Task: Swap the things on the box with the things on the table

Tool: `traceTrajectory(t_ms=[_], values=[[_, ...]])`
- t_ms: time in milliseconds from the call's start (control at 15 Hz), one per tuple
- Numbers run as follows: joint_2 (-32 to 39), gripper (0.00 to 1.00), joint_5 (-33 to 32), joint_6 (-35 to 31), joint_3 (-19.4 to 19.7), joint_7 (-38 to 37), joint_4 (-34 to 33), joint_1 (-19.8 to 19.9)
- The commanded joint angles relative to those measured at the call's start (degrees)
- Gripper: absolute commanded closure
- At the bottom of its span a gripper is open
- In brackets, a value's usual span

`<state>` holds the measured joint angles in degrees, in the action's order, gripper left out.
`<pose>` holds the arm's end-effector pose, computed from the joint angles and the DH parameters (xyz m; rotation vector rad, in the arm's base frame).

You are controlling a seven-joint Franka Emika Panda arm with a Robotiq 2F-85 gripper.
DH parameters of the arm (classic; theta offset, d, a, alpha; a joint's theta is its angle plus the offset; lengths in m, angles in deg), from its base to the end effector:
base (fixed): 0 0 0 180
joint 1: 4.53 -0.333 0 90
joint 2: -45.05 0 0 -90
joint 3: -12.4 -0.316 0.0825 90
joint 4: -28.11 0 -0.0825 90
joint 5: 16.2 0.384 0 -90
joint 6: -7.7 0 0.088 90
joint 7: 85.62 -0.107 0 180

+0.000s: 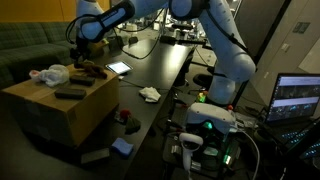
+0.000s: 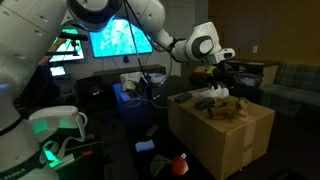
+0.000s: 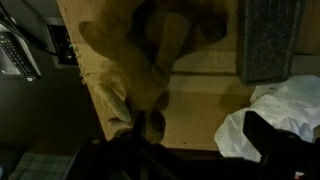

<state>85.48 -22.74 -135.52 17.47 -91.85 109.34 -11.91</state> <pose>0.7576 0.0467 0.3229 2.9761 0.0627 0.5826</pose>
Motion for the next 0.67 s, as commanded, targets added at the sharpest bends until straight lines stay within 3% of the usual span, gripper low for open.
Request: traceTrajectory(t_ms=[0, 600], values=[[-3.8, 0.00, -0.9, -2.3, -0.7, -0.7, 4.9, -0.2], [-2.4, 0.00, 1.7, -1.6, -5.3, 2.3, 7.7, 1.4]])
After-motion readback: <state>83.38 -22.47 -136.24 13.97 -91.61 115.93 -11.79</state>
